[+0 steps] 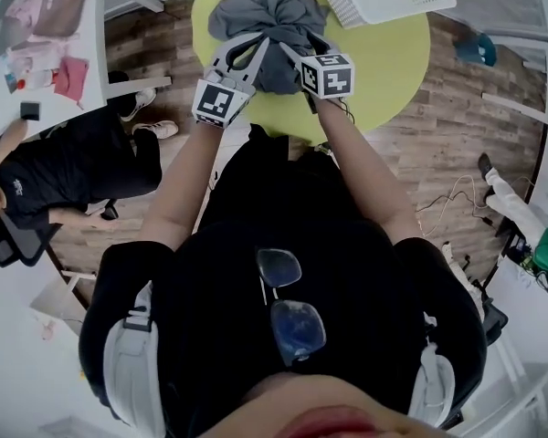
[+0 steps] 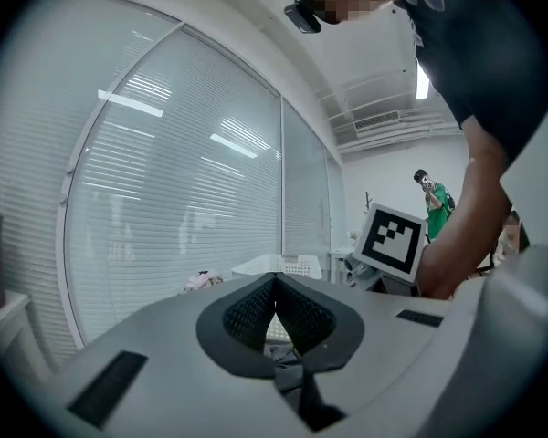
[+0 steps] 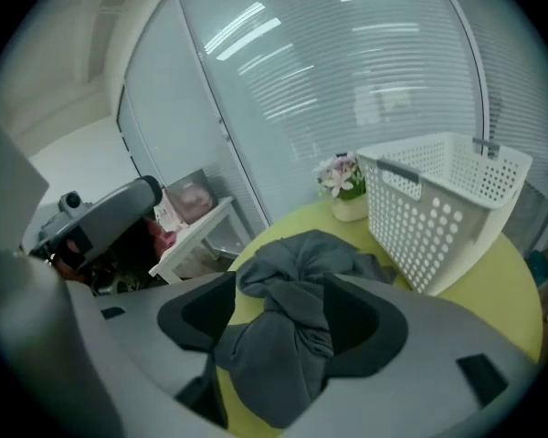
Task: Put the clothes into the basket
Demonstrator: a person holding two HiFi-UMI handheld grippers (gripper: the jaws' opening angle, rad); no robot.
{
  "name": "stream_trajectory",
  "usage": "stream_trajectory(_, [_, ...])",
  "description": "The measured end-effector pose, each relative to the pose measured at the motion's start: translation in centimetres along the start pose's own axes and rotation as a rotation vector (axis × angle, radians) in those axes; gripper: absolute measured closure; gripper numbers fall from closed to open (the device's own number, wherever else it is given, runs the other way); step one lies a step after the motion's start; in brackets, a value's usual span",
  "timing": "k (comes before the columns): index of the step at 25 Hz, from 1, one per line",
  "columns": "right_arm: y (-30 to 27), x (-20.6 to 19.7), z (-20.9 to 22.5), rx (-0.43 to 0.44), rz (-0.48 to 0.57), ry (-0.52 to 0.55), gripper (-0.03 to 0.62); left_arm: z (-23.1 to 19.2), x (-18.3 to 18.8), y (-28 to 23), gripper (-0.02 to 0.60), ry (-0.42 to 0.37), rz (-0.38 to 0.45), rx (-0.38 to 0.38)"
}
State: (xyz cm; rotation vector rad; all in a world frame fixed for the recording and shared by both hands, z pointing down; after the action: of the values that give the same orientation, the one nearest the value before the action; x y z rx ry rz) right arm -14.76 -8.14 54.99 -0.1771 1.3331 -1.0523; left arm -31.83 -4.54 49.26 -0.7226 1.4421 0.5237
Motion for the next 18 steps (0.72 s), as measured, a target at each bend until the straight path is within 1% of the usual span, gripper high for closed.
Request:
stream_trajectory(2, [-2.2,-0.7,0.4,-0.010,-0.067,-0.047,0.284,-0.9,-1.0,-0.6,0.572,-0.012,-0.008,-0.016])
stream_trajectory(4, [-4.1,-1.3,0.7,-0.027,-0.124,-0.074,0.255,-1.7,-2.1,-0.9,0.572,-0.003,-0.025,-0.022])
stream_trajectory(7, [-6.9,-2.2,1.2,-0.067,-0.191,-0.087,0.209,-3.0,-3.9,-1.3,0.572,0.023,-0.051,-0.017])
stream_trajectory(9, [-8.3,-2.5,1.6,-0.110,-0.229,-0.082,0.182,-3.7,-4.9,-1.7,0.572,0.043,-0.063,-0.012])
stream_trajectory(11, [-9.6,-2.7,2.0,-0.164,-0.260,-0.065,0.166,-4.5,-5.5,-2.0,0.572,0.061,-0.064,-0.006])
stream_trajectory(13, [-10.9,-2.9,2.0,-0.199,-0.287,-0.061,0.155,-5.1,-6.0,-2.2,0.572,0.069,-0.066,-0.001])
stream_trajectory(18, [-13.7,-3.7,0.9,-0.217,-0.347,-0.090,0.139,-6.4,-7.0,-1.8,0.572,0.088,-0.074,0.011])
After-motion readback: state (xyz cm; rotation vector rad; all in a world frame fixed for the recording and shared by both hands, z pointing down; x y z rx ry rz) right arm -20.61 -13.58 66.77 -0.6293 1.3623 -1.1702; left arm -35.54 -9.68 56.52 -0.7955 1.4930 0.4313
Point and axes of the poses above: the fingertips, and each gripper's own axes: y backward along the fingers, z to its right, x out of its top, the point moved 9 cm from there along y, backward along the fingers, and after that the axes turned 2 degrees about -x, right-handed, at the moved point
